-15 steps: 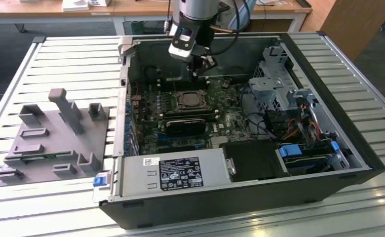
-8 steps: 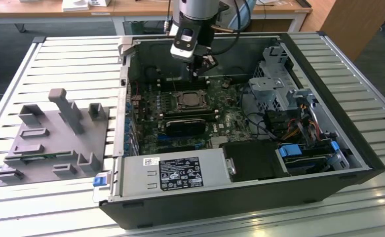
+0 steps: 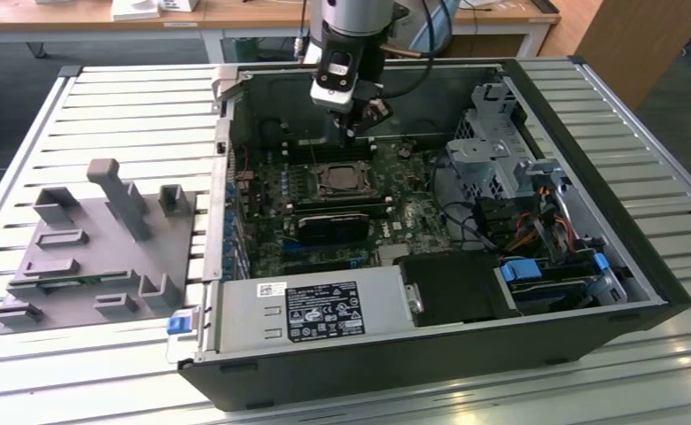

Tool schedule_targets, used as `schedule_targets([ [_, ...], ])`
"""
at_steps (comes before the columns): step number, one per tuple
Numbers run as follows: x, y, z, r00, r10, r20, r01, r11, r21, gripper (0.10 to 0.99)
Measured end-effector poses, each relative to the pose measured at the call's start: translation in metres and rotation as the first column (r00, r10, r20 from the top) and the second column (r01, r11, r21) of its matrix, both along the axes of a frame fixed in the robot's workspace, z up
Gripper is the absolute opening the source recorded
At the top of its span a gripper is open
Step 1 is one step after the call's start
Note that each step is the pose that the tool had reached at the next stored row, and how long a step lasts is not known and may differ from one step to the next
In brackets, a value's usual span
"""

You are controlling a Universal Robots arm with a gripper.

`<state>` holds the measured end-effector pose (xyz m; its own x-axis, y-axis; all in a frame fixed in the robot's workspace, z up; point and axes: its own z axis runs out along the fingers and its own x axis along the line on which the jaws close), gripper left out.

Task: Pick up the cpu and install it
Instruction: 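Install the first cpu locking lever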

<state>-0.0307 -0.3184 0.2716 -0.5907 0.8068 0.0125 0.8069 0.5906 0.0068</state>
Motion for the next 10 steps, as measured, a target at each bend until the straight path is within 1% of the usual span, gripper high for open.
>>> schedule_targets([
  [5, 0.0, 0.0, 0.0, 0.9989, 0.046, -0.0001, -0.046, 0.9989, 0.0, 0.106],
  [10, 0.0, 0.0, -0.0001, 0.9935, 0.114, 0.0001, -0.114, 0.9935, 0.0, 0.106],
])
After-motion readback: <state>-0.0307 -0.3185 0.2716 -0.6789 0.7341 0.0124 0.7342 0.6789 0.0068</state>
